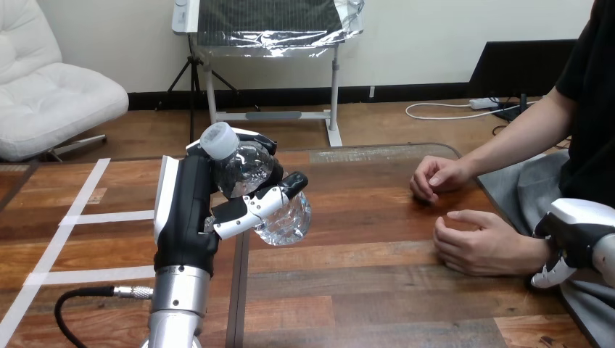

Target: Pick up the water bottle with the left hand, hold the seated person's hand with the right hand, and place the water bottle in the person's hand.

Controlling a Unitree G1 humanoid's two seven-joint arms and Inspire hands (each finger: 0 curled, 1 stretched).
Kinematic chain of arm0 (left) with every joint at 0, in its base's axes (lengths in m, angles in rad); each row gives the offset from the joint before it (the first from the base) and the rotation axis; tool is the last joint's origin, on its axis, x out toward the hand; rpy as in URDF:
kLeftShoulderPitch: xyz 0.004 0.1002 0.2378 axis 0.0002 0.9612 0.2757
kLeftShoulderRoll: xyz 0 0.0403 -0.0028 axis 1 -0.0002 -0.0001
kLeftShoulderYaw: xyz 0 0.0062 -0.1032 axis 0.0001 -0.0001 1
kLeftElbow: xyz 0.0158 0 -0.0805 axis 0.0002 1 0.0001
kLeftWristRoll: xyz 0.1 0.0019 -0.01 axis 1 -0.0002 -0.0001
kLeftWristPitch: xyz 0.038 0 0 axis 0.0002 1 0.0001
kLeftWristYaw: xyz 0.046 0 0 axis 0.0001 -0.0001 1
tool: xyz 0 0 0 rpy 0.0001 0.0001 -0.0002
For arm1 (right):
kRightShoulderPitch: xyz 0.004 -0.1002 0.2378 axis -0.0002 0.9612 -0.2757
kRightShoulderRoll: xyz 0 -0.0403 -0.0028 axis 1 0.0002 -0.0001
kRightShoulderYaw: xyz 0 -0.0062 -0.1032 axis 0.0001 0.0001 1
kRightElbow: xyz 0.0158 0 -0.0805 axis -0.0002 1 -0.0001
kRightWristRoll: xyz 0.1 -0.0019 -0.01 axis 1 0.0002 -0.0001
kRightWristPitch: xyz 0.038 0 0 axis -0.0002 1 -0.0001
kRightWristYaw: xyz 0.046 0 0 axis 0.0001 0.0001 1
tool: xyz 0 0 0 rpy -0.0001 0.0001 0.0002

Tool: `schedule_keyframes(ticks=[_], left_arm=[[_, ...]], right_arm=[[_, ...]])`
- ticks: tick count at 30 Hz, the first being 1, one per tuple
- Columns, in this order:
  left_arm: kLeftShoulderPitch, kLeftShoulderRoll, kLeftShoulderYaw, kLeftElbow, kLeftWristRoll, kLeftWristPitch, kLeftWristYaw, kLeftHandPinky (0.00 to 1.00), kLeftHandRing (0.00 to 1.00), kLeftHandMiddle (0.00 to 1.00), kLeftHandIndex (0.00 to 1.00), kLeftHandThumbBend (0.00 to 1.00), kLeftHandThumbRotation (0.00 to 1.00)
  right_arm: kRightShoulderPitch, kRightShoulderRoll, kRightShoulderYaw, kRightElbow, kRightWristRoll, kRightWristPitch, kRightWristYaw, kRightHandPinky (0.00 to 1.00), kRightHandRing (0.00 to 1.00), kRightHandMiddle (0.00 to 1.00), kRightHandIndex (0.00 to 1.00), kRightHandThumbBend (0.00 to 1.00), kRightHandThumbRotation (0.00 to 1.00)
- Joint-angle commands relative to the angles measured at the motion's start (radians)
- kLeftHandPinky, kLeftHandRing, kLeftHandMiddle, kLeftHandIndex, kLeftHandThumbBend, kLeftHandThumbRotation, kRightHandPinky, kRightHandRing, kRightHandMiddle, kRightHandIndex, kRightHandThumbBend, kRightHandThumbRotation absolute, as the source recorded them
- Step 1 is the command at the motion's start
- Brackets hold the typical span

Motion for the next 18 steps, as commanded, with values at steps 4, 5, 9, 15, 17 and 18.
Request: schedule_keyframes(ticks=[4, 5, 9, 15, 17, 18], left_arm=[[-0.054, -0.001, 0.012, -0.049, -0.01, -0.012, 0.002, 0.37, 0.42, 0.46, 0.49, 0.62, 0.0], [-0.055, 0.0, 0.012, -0.047, -0.008, -0.013, 0.003, 0.37, 0.42, 0.46, 0.49, 0.62, 0.0], [-0.06, 0.002, 0.01, -0.042, 0.003, -0.018, 0.007, 0.37, 0.42, 0.46, 0.49, 0.62, 0.0], [-0.063, 0.001, 0.008, -0.041, 0.004, -0.013, 0.007, 0.37, 0.42, 0.46, 0.49, 0.62, 0.0], [-0.065, 0.001, 0.007, -0.039, 0.007, -0.013, 0.008, 0.37, 0.42, 0.46, 0.49, 0.62, 0.0], [-0.067, 0.001, 0.007, -0.038, 0.008, -0.012, 0.008, 0.37, 0.41, 0.46, 0.49, 0.62, 0.0]], right_arm=[[0.009, 0.042, 0.007, 0.013, 0.024, -0.069, -0.029, 0.22, 0.31, 0.43, 0.79, 0.71, 0.0], [0.009, 0.04, 0.007, 0.016, 0.023, -0.076, -0.036, 0.22, 0.3, 0.43, 0.79, 0.71, 0.0], [0.009, 0.032, 0.003, 0.01, 0.021, -0.08, -0.045, 0.2, 0.29, 0.41, 0.69, 0.7, 0.0], [0.015, 0.016, -0.001, -0.024, 0.015, -0.07, -0.046, 0.24, 0.35, 0.45, 0.49, 0.68, 0.0], [0.018, 0.011, -0.005, -0.041, 0.015, -0.057, -0.04, 0.27, 0.38, 0.48, 0.46, 0.67, 0.0], [0.019, 0.009, -0.008, -0.048, 0.016, -0.055, -0.039, 0.27, 0.39, 0.48, 0.45, 0.67, 0.0]])
